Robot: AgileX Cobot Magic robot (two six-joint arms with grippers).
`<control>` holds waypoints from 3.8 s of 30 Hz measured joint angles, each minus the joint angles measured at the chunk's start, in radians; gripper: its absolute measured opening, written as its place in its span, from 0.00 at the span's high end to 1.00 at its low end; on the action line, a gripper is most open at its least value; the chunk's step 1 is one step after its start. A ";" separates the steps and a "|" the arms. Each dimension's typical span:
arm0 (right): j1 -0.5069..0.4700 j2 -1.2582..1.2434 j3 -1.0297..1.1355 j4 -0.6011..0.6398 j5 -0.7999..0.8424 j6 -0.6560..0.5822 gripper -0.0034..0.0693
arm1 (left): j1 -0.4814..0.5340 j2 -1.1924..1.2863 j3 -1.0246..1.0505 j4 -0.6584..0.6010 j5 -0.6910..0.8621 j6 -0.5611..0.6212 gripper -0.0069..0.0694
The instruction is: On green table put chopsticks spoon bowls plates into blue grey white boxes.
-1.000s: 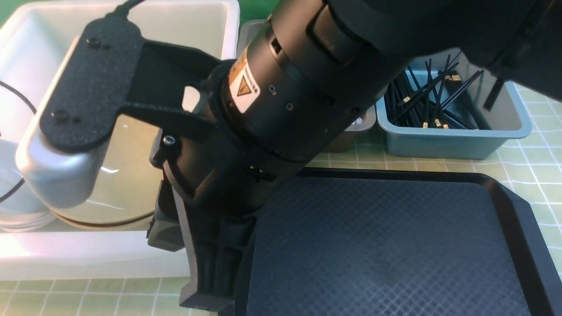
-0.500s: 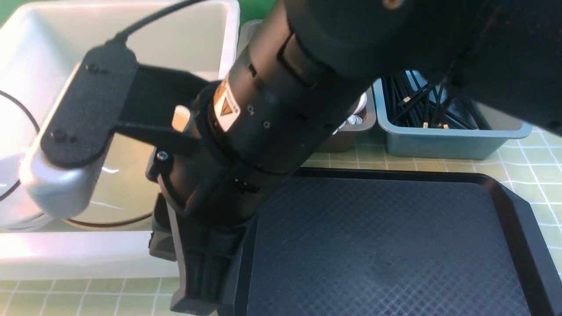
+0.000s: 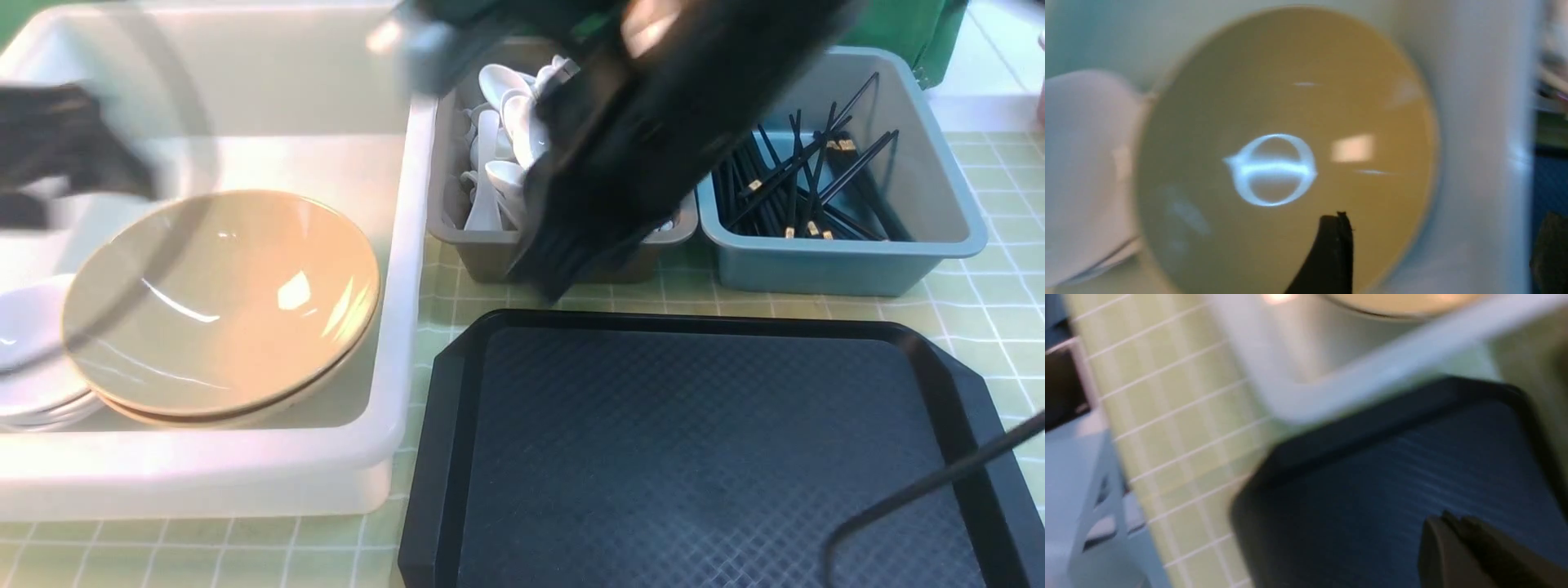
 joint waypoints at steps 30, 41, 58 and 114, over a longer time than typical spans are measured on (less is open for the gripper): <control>0.058 -1.357 1.371 -0.556 -0.655 0.614 0.83 | -0.349 -0.957 0.603 -0.114 0.086 -0.232 0.91; 0.058 -1.442 1.378 -0.562 -0.662 0.613 0.82 | -0.349 -1.087 0.668 -0.162 -0.011 -0.237 0.91; 0.058 -1.442 1.378 -0.562 -0.662 0.613 0.81 | -0.349 -1.087 0.691 0.040 -0.134 -0.217 0.91; -0.486 -1.452 1.388 -0.514 -0.655 0.614 0.76 | -0.079 -1.236 1.250 0.349 -0.703 -0.243 0.91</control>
